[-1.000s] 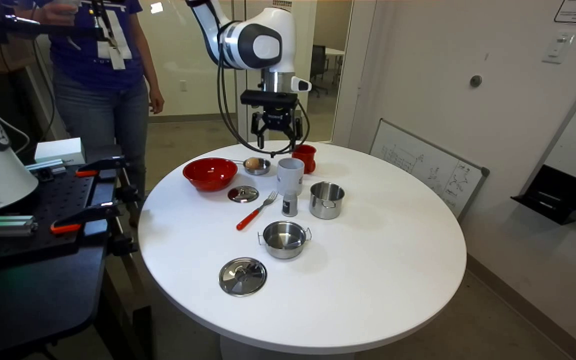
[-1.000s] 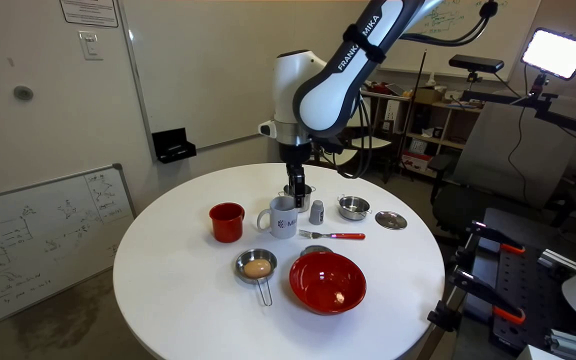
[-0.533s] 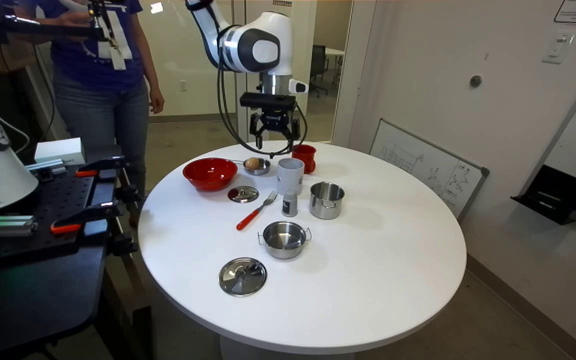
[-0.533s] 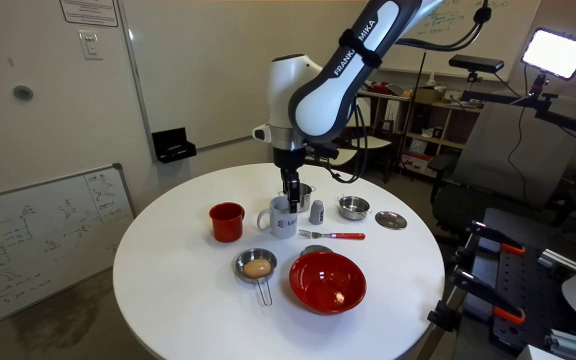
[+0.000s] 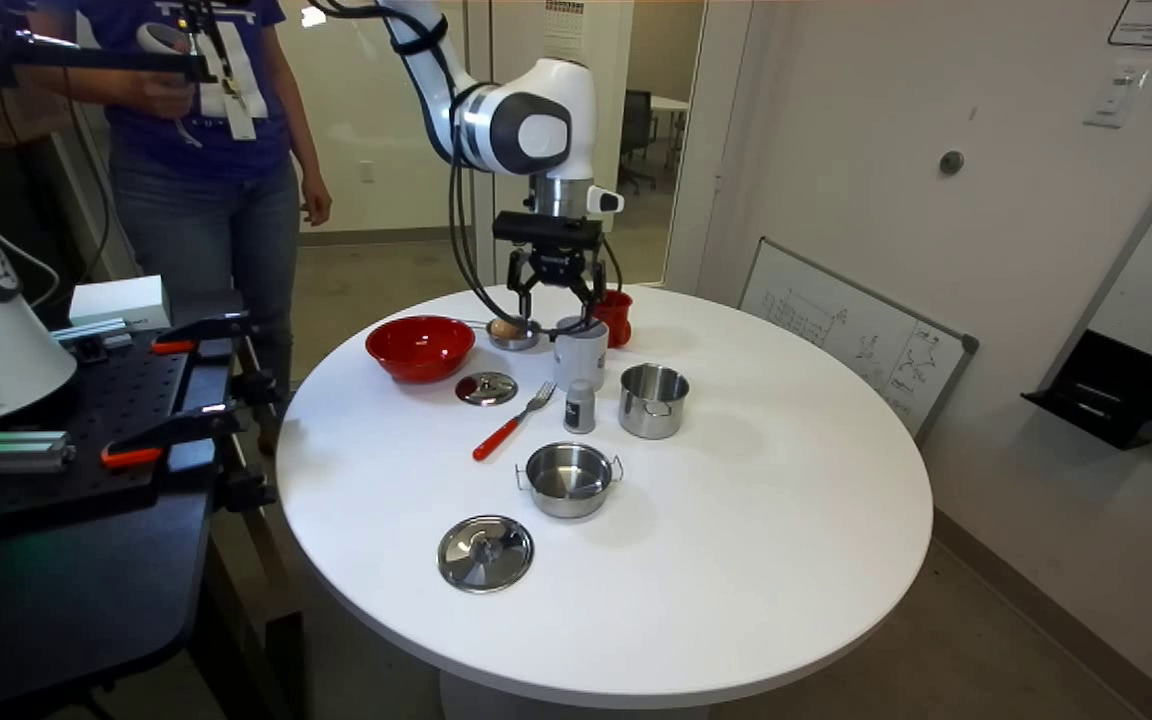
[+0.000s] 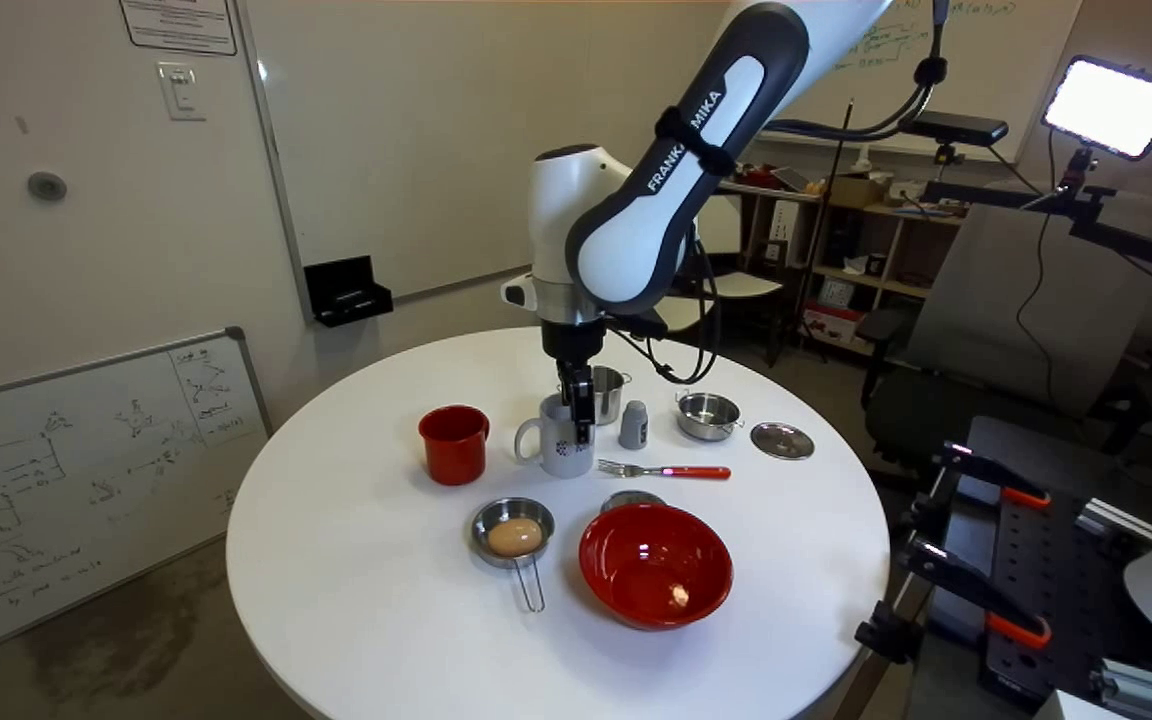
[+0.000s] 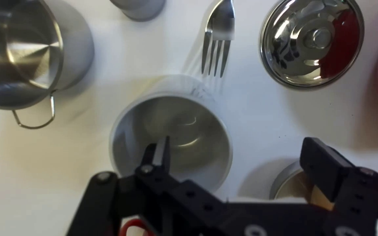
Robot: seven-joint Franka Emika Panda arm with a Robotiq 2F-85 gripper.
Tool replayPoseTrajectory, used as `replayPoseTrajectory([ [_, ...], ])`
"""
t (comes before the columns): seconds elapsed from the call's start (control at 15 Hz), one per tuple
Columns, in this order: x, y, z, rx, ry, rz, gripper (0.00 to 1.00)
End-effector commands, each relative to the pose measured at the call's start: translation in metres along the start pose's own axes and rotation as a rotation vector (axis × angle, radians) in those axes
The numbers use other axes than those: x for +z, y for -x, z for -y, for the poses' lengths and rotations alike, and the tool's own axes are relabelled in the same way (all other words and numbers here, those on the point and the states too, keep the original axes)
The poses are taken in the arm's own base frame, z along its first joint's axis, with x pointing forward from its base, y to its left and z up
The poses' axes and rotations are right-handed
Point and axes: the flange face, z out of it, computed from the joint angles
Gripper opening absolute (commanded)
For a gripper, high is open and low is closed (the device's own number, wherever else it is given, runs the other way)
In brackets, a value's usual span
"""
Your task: Move the cup backwards
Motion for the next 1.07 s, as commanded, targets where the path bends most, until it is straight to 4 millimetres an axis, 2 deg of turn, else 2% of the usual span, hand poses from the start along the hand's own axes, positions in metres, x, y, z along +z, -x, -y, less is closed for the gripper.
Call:
replayPoseTrajectory([
  [0.0, 0.023, -0.004, -0.013, -0.014, -0.004, -0.006, 1.0],
  [0.07, 0.027, -0.005, -0.014, -0.009, -0.008, -0.009, 0.97],
  [0.2, 0.033, -0.007, -0.017, 0.0, -0.011, -0.007, 0.72],
  [0.27, 0.035, -0.008, -0.018, 0.002, -0.013, -0.008, 0.7],
  [0.4, 0.037, -0.01, -0.022, 0.009, -0.009, -0.007, 0.57],
  [0.8, 0.034, -0.011, -0.027, 0.018, 0.003, -0.006, 0.1],
  [1.0, 0.03, -0.01, -0.026, 0.014, 0.01, -0.004, 0.02],
])
